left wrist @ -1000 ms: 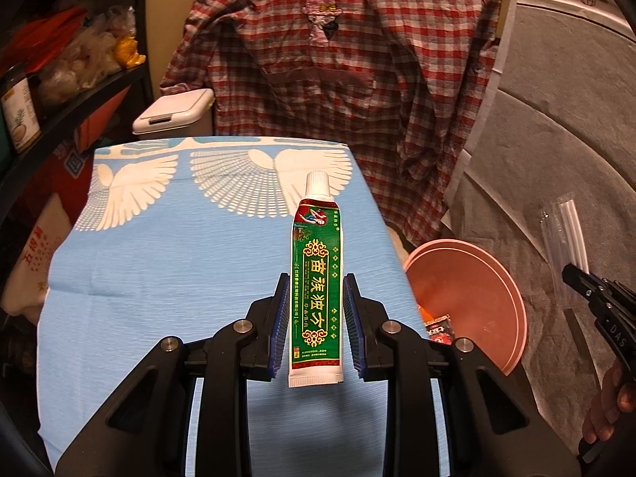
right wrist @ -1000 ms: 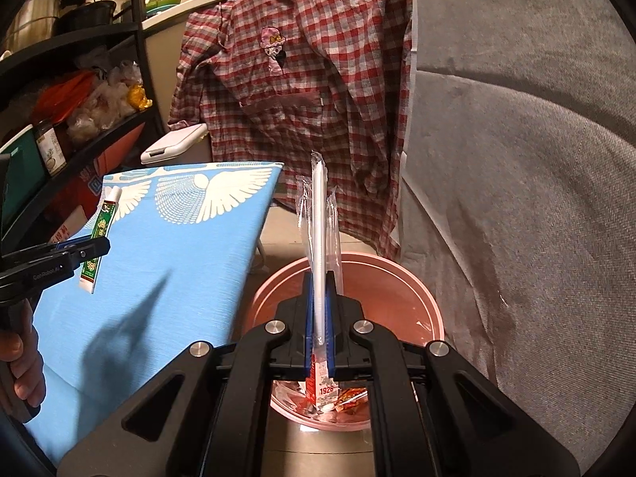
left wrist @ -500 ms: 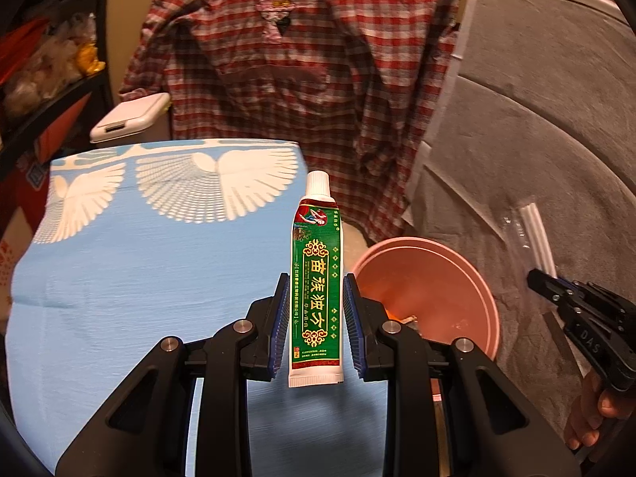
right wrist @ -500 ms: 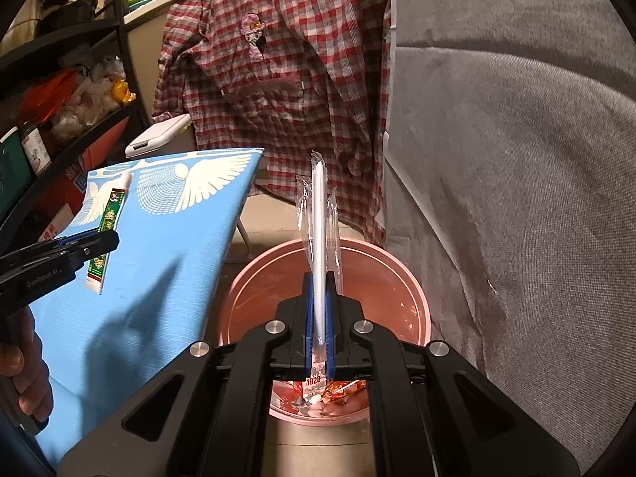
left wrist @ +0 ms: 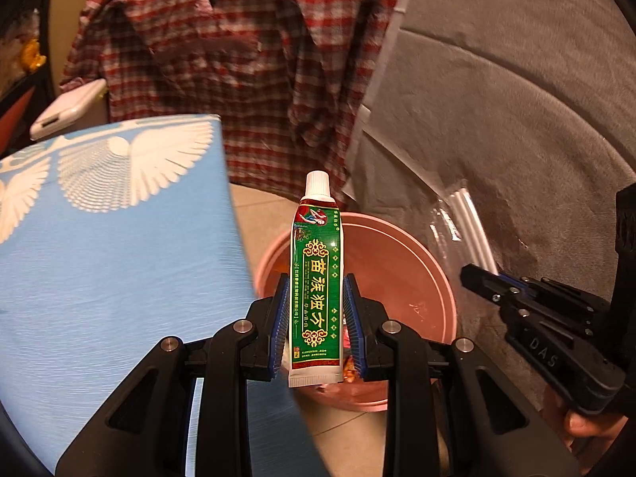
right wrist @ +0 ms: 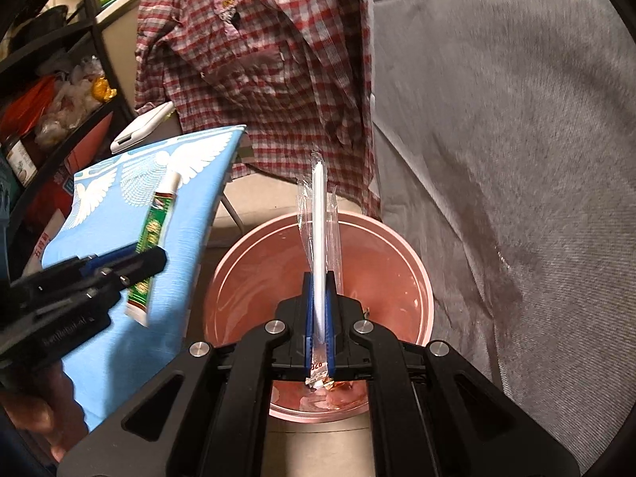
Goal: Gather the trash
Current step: 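Open both tools over the pink bucket to drop the tube and straws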
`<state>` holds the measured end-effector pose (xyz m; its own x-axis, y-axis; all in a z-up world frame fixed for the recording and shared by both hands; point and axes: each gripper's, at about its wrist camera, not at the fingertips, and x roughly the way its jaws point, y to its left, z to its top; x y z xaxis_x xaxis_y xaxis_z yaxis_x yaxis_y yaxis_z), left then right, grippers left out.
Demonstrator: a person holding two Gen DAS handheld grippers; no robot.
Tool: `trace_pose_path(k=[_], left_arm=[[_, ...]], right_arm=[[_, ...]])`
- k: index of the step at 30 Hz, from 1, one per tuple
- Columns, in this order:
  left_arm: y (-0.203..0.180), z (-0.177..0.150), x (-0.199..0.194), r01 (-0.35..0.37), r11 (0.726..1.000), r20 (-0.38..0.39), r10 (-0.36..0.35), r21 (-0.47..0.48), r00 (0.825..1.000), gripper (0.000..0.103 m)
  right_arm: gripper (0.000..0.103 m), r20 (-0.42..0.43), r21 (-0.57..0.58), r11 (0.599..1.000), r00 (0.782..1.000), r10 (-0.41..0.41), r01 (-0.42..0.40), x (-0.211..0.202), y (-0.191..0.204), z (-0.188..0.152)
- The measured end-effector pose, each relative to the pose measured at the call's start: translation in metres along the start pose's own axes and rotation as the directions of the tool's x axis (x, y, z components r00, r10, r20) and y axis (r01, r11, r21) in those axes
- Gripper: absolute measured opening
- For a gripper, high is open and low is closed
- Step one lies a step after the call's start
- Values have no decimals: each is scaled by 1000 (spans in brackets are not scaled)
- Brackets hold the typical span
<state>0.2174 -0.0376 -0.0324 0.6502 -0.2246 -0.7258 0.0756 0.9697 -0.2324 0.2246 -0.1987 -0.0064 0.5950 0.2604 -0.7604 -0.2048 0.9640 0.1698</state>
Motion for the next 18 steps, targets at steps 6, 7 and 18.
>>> trace_pose_path(k=[6, 7, 18], left_arm=[[-17, 2, 27, 31, 999, -45, -30, 14, 999, 27], [-19, 3, 29, 37, 999, -42, -37, 13, 998, 27], [-10, 5, 5, 60, 998, 10, -60, 10, 998, 34]], right_arm=[[13, -45, 16, 1000, 999, -7, 7, 13, -7, -1], [16, -48, 22, 1000, 999, -11, 12, 15, -8, -1], [27, -25, 18, 999, 999, -27, 27, 3, -9, 0]])
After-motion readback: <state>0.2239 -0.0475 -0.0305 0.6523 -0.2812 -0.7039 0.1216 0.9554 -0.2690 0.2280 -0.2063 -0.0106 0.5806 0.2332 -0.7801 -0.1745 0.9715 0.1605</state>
